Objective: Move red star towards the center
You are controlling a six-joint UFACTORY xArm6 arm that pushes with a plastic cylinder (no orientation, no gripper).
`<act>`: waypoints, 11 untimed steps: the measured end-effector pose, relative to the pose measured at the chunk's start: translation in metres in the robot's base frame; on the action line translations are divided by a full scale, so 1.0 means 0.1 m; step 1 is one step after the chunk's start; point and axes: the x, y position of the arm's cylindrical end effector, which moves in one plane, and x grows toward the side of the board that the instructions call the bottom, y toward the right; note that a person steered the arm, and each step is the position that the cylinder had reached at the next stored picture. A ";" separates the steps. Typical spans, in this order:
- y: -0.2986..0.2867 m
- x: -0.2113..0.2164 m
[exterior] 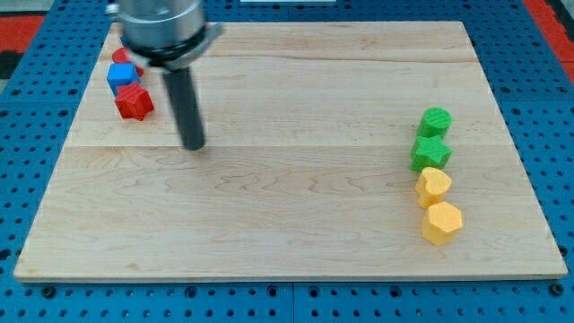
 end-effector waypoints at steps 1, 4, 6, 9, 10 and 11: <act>-0.74 0.04; -1.35 -0.78; -0.30 -0.80; 0.31 -1.04; 0.30 -1.24; 0.46 -1.36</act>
